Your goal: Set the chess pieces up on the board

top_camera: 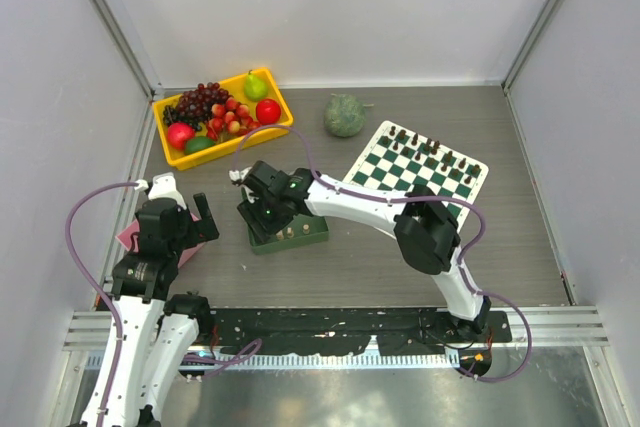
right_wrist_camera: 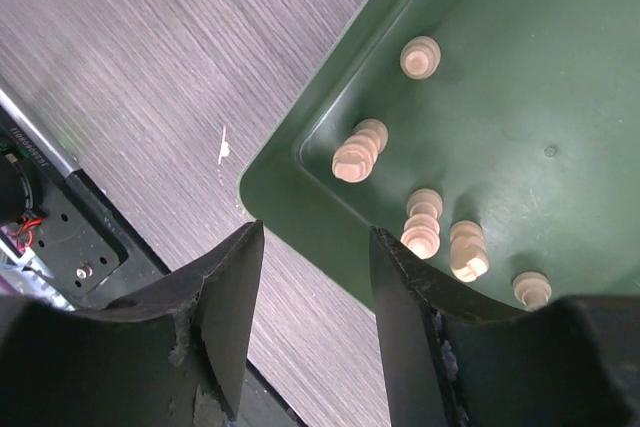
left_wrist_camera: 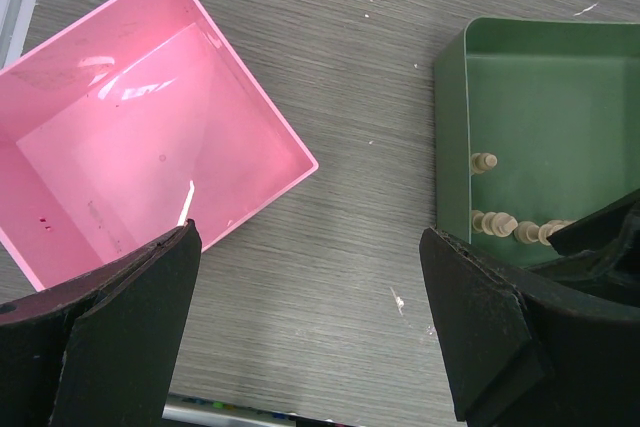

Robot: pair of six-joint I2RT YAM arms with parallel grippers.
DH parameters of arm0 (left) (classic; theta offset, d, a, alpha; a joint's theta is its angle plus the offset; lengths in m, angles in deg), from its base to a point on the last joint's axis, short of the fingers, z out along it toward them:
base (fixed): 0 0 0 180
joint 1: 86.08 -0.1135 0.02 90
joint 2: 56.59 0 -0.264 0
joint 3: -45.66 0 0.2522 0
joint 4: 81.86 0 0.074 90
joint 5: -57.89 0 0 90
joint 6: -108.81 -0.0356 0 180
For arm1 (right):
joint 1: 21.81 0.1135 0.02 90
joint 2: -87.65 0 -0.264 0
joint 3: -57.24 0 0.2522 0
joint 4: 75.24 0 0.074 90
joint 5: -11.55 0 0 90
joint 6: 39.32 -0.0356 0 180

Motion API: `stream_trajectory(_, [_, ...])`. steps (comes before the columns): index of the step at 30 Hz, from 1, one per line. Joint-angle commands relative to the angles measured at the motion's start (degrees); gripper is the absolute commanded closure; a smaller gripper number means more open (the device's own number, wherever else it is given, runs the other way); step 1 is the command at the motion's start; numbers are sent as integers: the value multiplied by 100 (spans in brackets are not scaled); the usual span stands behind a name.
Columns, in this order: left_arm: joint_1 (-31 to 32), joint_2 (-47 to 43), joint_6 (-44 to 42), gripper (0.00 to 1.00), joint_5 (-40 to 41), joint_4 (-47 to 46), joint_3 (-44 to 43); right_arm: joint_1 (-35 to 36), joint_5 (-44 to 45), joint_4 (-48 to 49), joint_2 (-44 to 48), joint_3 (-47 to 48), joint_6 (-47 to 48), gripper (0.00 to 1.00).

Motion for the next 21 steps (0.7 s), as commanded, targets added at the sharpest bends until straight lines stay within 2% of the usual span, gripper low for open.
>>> stream_trajectory(1, [0,4,-48,1,5,-104,-91,36,229,161,-113,327,-12,48])
stream_trajectory(17, [0,13,-40,1,14,-95,-99,36,397,240,-579,723,-21,54])
stream_trajectory(19, [0,22,-40,1,23,-95,-108,36,379,232,-597,732,-21,61])
stream_trajectory(21, [9,13,-40,1,14,-86,-99,36,397,223,-597,714,-30,61])
